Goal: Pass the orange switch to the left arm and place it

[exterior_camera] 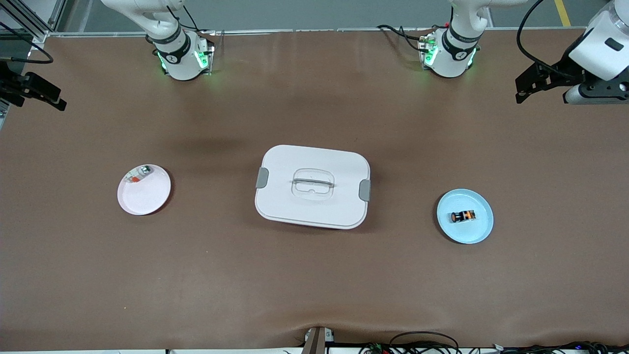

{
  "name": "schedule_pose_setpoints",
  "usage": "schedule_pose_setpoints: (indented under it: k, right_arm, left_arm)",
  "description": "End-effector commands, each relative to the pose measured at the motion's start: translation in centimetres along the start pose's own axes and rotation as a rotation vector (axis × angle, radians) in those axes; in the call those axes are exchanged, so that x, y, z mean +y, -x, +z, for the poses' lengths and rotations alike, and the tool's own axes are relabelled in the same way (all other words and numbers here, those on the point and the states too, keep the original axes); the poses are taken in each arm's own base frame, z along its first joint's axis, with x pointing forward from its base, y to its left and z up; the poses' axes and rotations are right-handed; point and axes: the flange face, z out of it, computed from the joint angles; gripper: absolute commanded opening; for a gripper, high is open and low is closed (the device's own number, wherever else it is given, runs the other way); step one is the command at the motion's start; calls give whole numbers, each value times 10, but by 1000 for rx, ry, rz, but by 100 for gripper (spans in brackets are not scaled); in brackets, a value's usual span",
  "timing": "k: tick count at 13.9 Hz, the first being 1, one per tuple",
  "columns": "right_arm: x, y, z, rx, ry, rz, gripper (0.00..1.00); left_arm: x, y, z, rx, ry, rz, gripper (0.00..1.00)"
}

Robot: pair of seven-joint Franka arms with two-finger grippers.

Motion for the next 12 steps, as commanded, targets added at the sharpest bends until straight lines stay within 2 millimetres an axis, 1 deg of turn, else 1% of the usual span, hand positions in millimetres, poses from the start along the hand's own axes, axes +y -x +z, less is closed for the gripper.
schedule_pose_setpoints:
  k: [1, 5, 12]
  right_arm:
    - [3, -2, -5, -5, 18, 15, 100]
    - [3, -3, -4, -6, 20, 16, 100]
    - [2, -2, -4, -6, 20, 13, 100]
  left_arm:
    - [-14, 5, -2, 6, 5, -11, 100]
    - [-25, 2, -2, 5, 11, -29, 100]
    - [-22, -1, 0, 2, 1, -27, 100]
